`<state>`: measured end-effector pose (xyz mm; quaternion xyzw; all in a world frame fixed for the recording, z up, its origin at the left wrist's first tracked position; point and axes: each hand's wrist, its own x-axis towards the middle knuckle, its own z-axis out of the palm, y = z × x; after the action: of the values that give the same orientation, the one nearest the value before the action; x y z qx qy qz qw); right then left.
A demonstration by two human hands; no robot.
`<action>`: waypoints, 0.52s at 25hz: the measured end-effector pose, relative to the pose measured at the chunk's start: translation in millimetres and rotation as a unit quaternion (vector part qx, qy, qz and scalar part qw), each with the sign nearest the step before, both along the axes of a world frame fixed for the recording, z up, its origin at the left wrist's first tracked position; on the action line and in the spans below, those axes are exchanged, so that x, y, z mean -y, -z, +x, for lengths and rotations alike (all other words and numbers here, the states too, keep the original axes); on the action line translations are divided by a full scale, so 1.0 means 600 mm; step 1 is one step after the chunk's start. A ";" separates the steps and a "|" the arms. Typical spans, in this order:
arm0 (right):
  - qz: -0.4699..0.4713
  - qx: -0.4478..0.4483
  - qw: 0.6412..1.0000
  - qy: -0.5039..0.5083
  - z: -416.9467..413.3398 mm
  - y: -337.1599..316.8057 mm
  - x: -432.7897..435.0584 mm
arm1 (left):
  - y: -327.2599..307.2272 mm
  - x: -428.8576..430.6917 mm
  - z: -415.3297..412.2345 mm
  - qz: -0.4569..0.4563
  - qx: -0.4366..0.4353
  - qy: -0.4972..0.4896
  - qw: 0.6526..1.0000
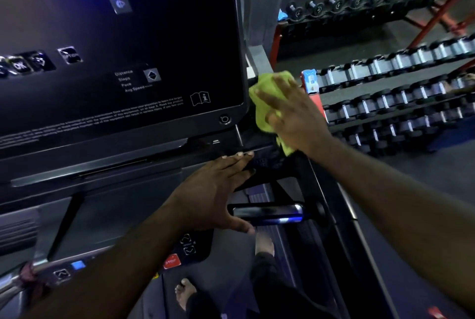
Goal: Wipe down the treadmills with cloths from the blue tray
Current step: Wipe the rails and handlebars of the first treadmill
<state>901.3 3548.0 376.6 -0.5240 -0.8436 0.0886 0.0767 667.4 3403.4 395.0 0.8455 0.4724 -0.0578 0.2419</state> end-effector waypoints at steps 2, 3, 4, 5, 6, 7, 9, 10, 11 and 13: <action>-0.007 0.020 1.000 0.022 -0.050 -0.021 -0.088 | 0.001 -0.002 0.000 0.005 0.006 0.005 1.000; -0.017 0.027 0.999 0.038 -0.070 -0.028 -0.103 | 0.004 0.000 0.001 0.012 0.012 0.004 1.000; -0.023 0.021 0.998 0.048 -0.086 -0.028 -0.093 | 0.005 0.002 -0.001 0.015 0.015 -0.001 1.000; -0.005 0.013 0.999 0.044 -0.089 -0.029 -0.057 | 0.004 0.003 -0.002 0.014 0.018 -0.005 1.000; 0.020 0.001 1.000 0.024 -0.079 -0.021 -0.004 | 0.003 0.003 -0.003 0.010 0.023 -0.006 1.000; 0.033 -0.017 0.999 -0.013 -0.061 -0.007 0.049 | 0.000 0.002 -0.003 0.006 0.028 -0.008 1.000; 0.046 -0.025 0.994 -0.097 -0.017 -0.003 0.084 | -0.004 0.002 -0.005 -0.014 0.051 -0.020 0.998; 0.037 -0.030 0.995 -0.092 -0.008 -0.007 0.053 | -0.005 0.003 -0.006 -0.030 0.066 -0.032 0.997; 0.027 -0.030 0.998 -0.045 -0.013 -0.011 -0.002 | -0.005 0.003 -0.010 -0.043 0.078 -0.044 0.995; -0.011 0.019 0.999 0.033 -0.056 -0.010 -0.096 | 0.002 0.003 -0.013 -0.048 0.091 -0.054 0.993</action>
<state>867.4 3605.6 382.9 -0.5541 -0.8260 0.0855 0.0580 659.8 3401.9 393.5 0.8082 0.4899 0.0096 0.3266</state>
